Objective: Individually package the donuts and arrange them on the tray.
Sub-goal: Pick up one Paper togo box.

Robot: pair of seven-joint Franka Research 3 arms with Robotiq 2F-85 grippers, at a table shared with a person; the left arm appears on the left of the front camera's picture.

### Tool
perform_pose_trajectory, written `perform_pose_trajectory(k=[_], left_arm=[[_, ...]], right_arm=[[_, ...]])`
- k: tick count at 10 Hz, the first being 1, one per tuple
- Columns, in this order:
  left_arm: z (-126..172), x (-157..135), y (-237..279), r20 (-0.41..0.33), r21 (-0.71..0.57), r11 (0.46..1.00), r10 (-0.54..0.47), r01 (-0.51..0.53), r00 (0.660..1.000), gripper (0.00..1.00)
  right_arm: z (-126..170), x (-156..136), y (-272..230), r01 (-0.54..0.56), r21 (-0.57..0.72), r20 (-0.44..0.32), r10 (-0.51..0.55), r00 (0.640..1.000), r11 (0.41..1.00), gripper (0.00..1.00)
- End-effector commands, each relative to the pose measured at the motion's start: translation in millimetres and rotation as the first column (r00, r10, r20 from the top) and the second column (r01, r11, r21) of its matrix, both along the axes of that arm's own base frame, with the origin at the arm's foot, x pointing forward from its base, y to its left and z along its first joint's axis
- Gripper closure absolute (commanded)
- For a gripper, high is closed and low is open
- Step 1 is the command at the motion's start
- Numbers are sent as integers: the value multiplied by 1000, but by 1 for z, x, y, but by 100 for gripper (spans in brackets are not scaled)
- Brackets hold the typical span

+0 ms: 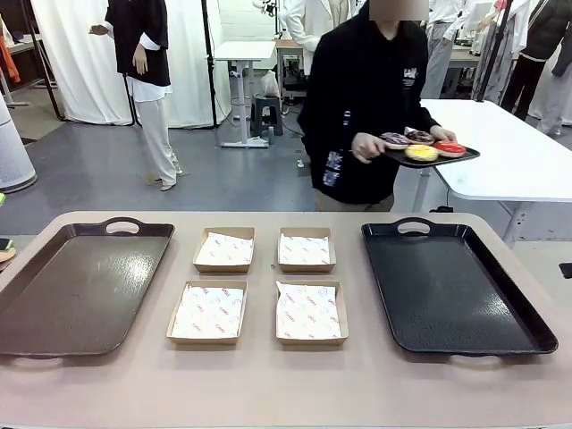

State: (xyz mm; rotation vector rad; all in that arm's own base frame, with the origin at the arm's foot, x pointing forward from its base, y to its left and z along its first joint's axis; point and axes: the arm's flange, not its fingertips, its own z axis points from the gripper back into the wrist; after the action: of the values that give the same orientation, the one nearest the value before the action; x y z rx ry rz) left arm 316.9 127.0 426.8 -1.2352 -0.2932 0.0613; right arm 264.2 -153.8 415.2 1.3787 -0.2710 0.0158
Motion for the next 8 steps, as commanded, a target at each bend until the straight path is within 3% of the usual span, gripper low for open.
perform_pose_trajectory(k=[1,2,8], left_arm=[[13,-11,-2,43,54,995,-83,80,996,0],[0,0,0,0,0,1000,0,0,1000,0],[0,0,0,0,0,1000,0,0,1000,0]], right_arm=[[-5,3,-2,17,36,-1,-17,1000,999,0],[-5,3,-2,17,36,-1,-17,1000,999,0],[-5,3,-2,17,36,-1,-17,1000,999,0]])
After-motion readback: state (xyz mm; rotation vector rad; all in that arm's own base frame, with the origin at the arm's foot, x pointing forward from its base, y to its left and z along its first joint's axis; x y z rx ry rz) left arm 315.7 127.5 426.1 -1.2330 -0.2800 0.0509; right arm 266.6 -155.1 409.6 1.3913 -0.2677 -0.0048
